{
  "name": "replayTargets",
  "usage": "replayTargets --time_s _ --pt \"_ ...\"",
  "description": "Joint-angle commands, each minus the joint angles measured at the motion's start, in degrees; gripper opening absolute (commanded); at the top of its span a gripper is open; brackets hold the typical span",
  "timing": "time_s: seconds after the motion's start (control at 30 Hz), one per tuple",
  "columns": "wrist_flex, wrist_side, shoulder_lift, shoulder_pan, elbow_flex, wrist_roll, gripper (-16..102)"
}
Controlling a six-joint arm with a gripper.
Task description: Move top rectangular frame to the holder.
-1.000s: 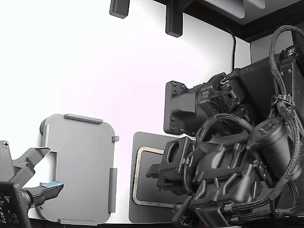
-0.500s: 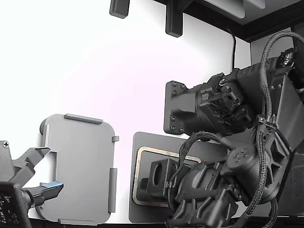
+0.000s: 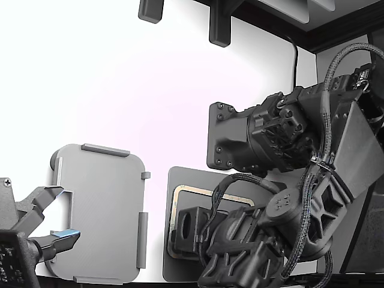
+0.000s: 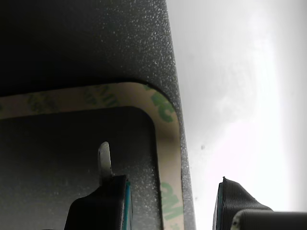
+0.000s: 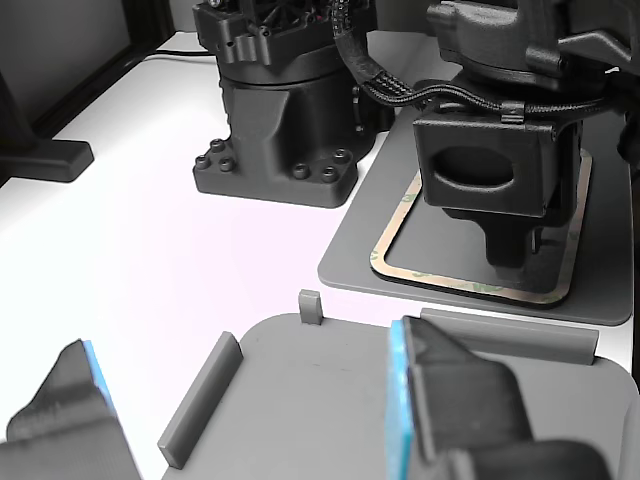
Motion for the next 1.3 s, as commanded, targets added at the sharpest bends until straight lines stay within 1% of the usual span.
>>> replayTargets --time_s 0.0,0.4,0.6,1.0,1.27 --pt "-0.4 -0.3 1.0 -0.9 -0.8 -0.1 68" --pt "-1.6 -1.0 -1.7 -2.5 -0.2 -2.6 68" --pt "-1.7 -1.1 -1.6 -3.0 0.2 -3.1 66" --pt "-3.5 -1.1 -0.7 -3.6 2.5 -3.4 56" --pt "-4.3 -1.3 -0.8 -3.8 2.8 -4.0 53"
